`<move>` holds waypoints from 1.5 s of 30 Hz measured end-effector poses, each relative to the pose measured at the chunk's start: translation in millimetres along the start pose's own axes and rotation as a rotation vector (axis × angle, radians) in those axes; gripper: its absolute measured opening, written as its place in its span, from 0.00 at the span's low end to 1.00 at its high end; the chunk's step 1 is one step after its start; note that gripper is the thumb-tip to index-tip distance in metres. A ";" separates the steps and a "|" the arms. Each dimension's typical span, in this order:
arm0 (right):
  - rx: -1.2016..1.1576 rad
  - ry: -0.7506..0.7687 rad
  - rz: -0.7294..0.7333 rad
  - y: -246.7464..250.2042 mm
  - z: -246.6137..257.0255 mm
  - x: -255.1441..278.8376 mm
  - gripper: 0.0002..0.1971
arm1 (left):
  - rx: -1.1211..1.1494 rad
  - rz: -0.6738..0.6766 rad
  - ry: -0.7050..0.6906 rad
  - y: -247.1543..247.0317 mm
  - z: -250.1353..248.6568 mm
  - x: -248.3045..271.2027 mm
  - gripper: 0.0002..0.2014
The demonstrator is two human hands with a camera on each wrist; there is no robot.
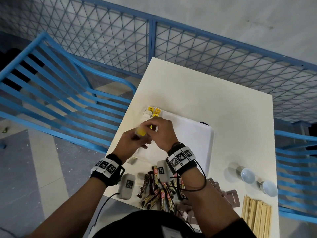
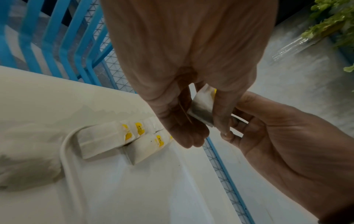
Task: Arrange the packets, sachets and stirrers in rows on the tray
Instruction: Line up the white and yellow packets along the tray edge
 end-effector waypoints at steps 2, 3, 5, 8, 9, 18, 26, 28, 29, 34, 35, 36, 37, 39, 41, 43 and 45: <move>0.004 0.003 -0.016 -0.5 -0.4 -2.2 0.04 | 0.013 0.001 0.014 0.5 -0.4 -1.6 0.09; -0.001 0.004 -0.023 -0.8 -0.7 -2.9 0.04 | 0.018 0.001 0.020 1.3 -0.4 -3.0 0.08; -0.014 0.001 -0.034 -1.2 -0.5 -3.2 0.03 | 0.033 -0.002 0.027 3.8 -1.2 -5.1 0.09; -0.017 -0.004 -0.051 -1.2 -0.2 -3.3 0.03 | 0.057 -0.015 0.040 5.6 -3.9 -5.1 0.06; -0.019 -0.014 -0.054 -1.4 -0.4 -3.4 0.03 | 0.063 -0.017 0.046 6.4 -3.7 -4.9 0.03; 0.084 -0.136 0.037 -5.0 -13.3 0.4 0.06 | 0.040 0.011 0.063 9.5 0.5 -5.3 0.08; 0.064 -0.231 0.007 -12.3 -22.9 0.7 0.07 | 0.016 0.020 0.102 19.2 8.3 -8.2 0.15; 0.073 -0.252 0.009 -14.5 -27.2 0.4 0.06 | 0.006 0.035 0.117 21.7 8.9 -10.0 0.13; 0.073 -0.259 0.003 -15.5 -29.6 0.2 0.06 | -0.001 0.038 0.127 22.4 8.9 -10.7 0.10; 0.049 -0.309 -0.020 -15.9 -37.7 1.1 0.06 | -0.026 0.031 0.154 25.5 9.4 -14.2 0.09; 0.049 -0.316 -0.014 -16.1 -38.2 2.1 0.06 | -0.024 0.027 0.146 26.6 9.8 -16.0 0.09; 0.046 -0.318 -0.012 -16.2 -38.5 3.3 0.06 | -0.034 0.020 0.131 27.7 10.1 -17.8 0.09; 0.034 -0.320 -0.015 -16.5 -39.2 4.3 0.06 | -0.056 0.007 0.111 29.1 10.7 -19.8 0.08; 0.000 -0.322 -0.017 -17.0 -39.6 5.7 0.05 | -0.108 -0.029 0.059 32.1 12.3 -23.9 0.04; -0.003 -0.312 -0.008 -16.3 -38.2 5.7 0.05 | -0.155 -0.044 0.026 34.7 14.1 -27.8 0.01; -0.005 -0.293 -0.011 -13.5 -38.3 4.5 0.04 | -0.194 -0.037 0.002 38.4 16.8 -31.5 0.02; -0.014 -0.272 -0.023 -10.2 -38.8 2.0 0.04 | -0.233 -0.027 -0.031 42.8 18.2 -33.3 0.05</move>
Point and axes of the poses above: each hand's wrist, its own x-axis away from the middle knuckle, its own y-axis out of the back of the hand, z = x × y, the point moved 2 cm from there along -x, towards the middle knuckle
